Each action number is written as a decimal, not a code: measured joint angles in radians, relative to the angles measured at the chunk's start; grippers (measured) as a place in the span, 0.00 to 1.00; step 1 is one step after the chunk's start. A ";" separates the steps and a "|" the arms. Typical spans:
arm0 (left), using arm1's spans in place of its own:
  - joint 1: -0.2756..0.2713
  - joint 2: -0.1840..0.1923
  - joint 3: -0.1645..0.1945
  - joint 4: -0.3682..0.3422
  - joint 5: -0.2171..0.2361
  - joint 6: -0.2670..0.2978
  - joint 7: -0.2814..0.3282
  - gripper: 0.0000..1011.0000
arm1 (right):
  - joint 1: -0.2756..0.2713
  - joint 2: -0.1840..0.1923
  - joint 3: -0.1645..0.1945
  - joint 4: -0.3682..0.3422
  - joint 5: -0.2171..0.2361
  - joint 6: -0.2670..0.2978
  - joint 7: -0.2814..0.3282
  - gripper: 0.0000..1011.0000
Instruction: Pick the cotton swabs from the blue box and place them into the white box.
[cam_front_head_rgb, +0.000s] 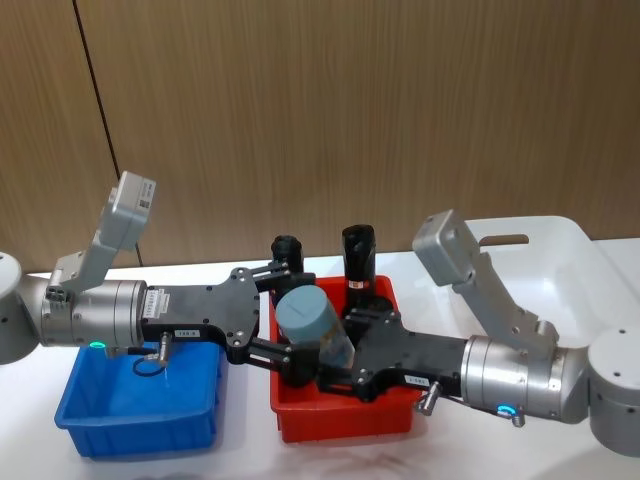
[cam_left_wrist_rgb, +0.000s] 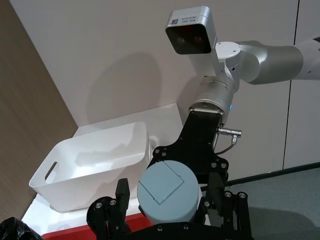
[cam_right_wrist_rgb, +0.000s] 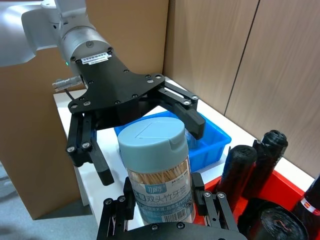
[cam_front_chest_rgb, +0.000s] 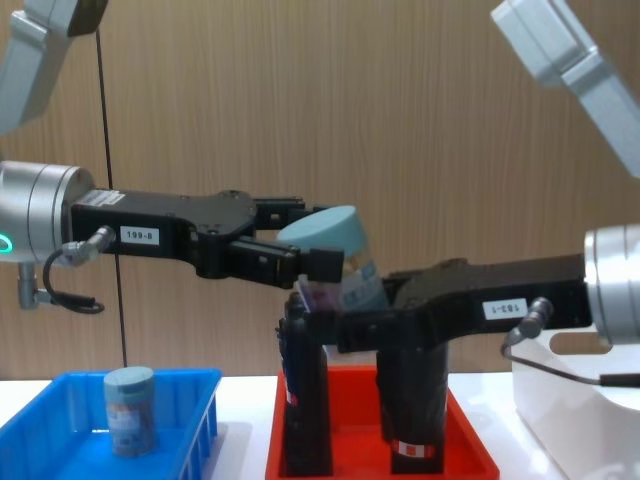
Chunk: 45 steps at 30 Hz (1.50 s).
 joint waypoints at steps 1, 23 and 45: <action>0.000 0.000 0.000 0.000 0.000 0.000 0.000 0.99 | -0.002 0.002 0.001 -0.002 0.004 -0.001 -0.003 0.66; 0.000 0.000 0.000 0.000 0.000 0.000 0.000 0.99 | -0.046 0.111 0.090 -0.011 0.128 -0.032 -0.121 0.66; 0.000 0.000 0.000 0.000 0.000 0.000 0.000 0.99 | 0.021 0.157 0.162 0.166 0.116 -0.064 -0.272 0.66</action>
